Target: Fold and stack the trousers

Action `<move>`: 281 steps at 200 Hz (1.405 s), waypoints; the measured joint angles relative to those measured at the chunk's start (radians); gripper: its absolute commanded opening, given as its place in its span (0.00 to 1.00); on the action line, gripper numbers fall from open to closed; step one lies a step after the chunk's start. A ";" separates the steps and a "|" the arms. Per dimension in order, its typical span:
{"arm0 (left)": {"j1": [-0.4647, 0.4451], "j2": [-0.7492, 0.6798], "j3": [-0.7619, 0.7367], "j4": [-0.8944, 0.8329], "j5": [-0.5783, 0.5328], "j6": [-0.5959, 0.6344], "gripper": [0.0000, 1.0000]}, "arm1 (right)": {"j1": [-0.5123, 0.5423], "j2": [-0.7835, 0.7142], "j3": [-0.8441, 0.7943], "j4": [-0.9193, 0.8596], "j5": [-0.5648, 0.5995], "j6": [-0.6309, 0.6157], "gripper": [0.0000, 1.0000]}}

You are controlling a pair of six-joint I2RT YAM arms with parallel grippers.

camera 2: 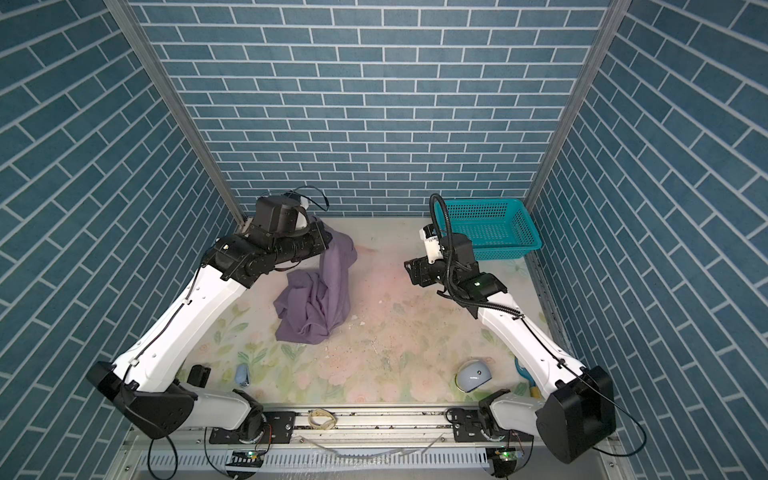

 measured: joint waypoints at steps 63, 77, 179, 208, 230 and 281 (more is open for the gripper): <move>0.002 -0.056 0.075 -0.039 -0.010 0.100 0.03 | 0.000 0.063 0.001 -0.005 -0.034 0.028 0.73; 0.016 -0.113 -0.012 -0.036 -0.019 0.108 0.02 | 0.003 0.082 0.002 -0.005 -0.045 0.043 0.73; 0.348 -0.480 -0.630 -0.112 -0.111 0.042 0.14 | 0.261 0.368 0.138 -0.025 -0.052 0.079 0.75; 0.405 -0.509 -0.753 -0.182 -0.158 -0.017 0.58 | 0.270 0.403 0.171 -0.046 -0.048 0.078 0.75; 0.426 -0.521 -0.802 -0.217 -0.167 -0.046 0.71 | 0.269 0.404 0.190 -0.069 -0.033 0.073 0.75; 0.412 -0.491 -0.752 -0.195 -0.152 -0.065 0.76 | 0.269 0.402 0.191 -0.111 0.004 0.058 0.74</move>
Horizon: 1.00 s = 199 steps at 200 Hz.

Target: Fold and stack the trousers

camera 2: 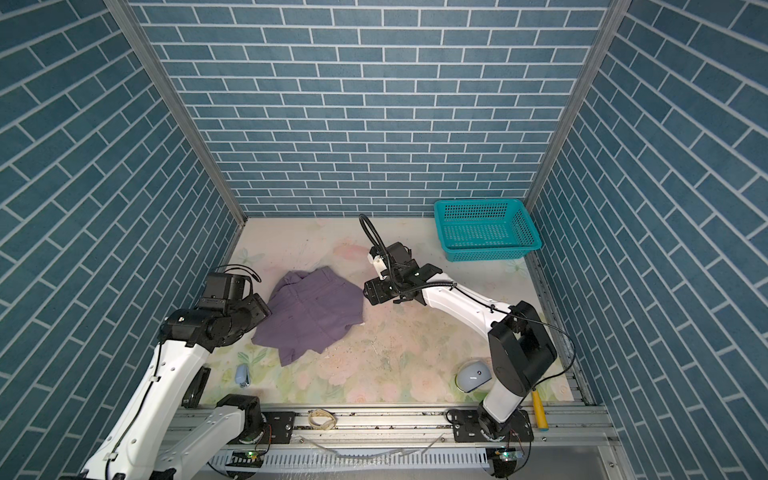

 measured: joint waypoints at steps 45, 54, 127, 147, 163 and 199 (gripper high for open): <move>-0.195 0.273 0.142 0.091 -0.010 0.002 0.81 | 0.000 -0.037 -0.042 -0.010 0.011 -0.007 0.72; -0.220 0.346 0.183 0.106 -0.010 0.004 0.81 | 0.000 -0.049 -0.053 -0.014 0.015 -0.010 0.72; -0.279 0.882 0.579 0.112 -0.040 0.043 0.82 | -0.001 -0.212 -0.163 -0.024 0.111 -0.041 0.72; -0.279 0.983 0.647 0.099 -0.043 0.048 0.82 | -0.003 -0.251 -0.197 -0.028 0.137 -0.043 0.71; -0.279 1.055 0.692 0.091 -0.042 0.048 0.83 | -0.003 -0.274 -0.219 -0.037 0.157 -0.043 0.71; -0.280 1.185 0.772 0.076 -0.041 0.047 0.82 | -0.005 -0.294 -0.247 -0.059 0.191 -0.043 0.70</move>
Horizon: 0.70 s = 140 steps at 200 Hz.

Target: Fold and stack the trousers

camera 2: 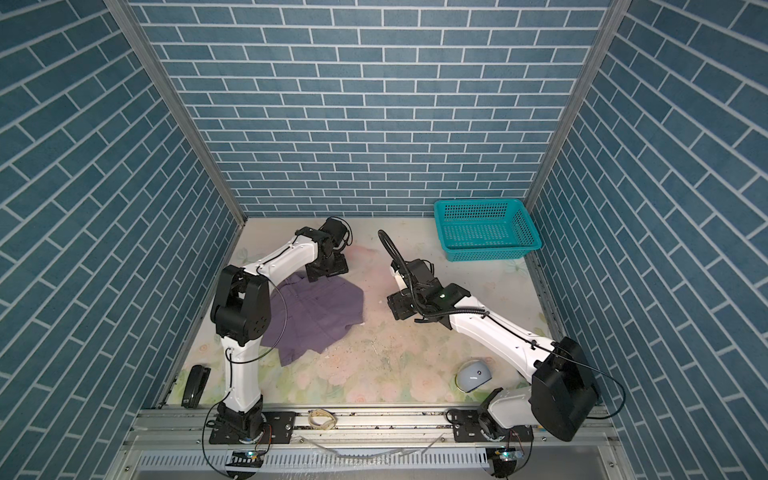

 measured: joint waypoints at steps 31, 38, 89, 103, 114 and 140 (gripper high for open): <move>-0.001 0.058 0.009 0.003 -0.001 -0.003 0.81 | 0.000 -0.005 -0.010 -0.018 0.018 0.000 0.69; -0.001 0.070 0.013 0.004 -0.001 -0.005 0.81 | 0.000 -0.005 -0.010 -0.019 0.019 0.000 0.69; -0.002 0.137 0.082 -0.005 -0.002 -0.015 0.64 | 0.000 -0.040 -0.024 -0.043 0.037 0.001 0.68; -0.002 0.142 0.088 -0.010 -0.004 -0.016 0.41 | 0.000 -0.048 -0.029 -0.049 0.044 0.003 0.68; -0.001 0.142 0.088 -0.008 0.002 -0.008 0.16 | 0.000 -0.053 -0.034 -0.053 0.050 0.003 0.68; -0.002 0.144 0.095 0.006 0.018 -0.002 0.00 | -0.001 -0.056 -0.043 -0.066 0.069 0.003 0.68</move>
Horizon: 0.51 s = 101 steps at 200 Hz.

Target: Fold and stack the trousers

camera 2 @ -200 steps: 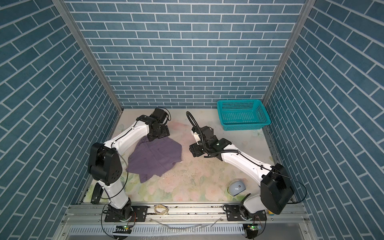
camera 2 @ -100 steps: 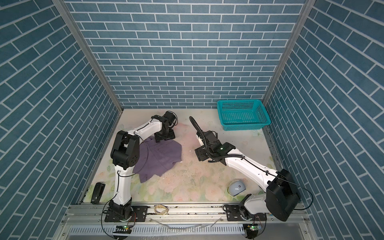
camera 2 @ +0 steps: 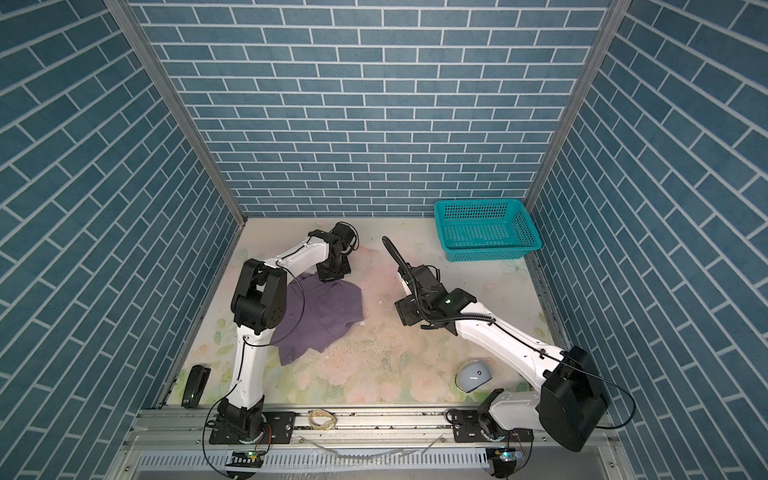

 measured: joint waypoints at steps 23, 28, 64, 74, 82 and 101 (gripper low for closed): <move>0.000 -0.003 0.016 -0.014 0.014 0.005 0.00 | -0.001 0.000 0.000 -0.002 0.005 0.000 0.68; 0.001 -0.004 0.020 -0.019 0.016 0.006 0.00 | -0.001 0.000 0.000 -0.001 0.004 0.000 0.68; 0.000 -0.100 0.081 -0.052 0.039 0.036 0.00 | -0.001 0.017 0.000 0.029 -0.034 0.000 0.76; -0.001 -0.147 0.124 -0.065 0.046 0.048 0.00 | -0.001 0.026 0.002 0.047 -0.053 0.002 0.77; -0.001 -0.187 0.167 -0.076 0.053 0.055 0.00 | -0.001 0.035 0.005 0.063 -0.068 0.006 0.77; -0.003 -0.285 0.268 -0.081 0.076 0.077 0.00 | -0.001 0.068 0.033 0.081 -0.087 0.008 0.76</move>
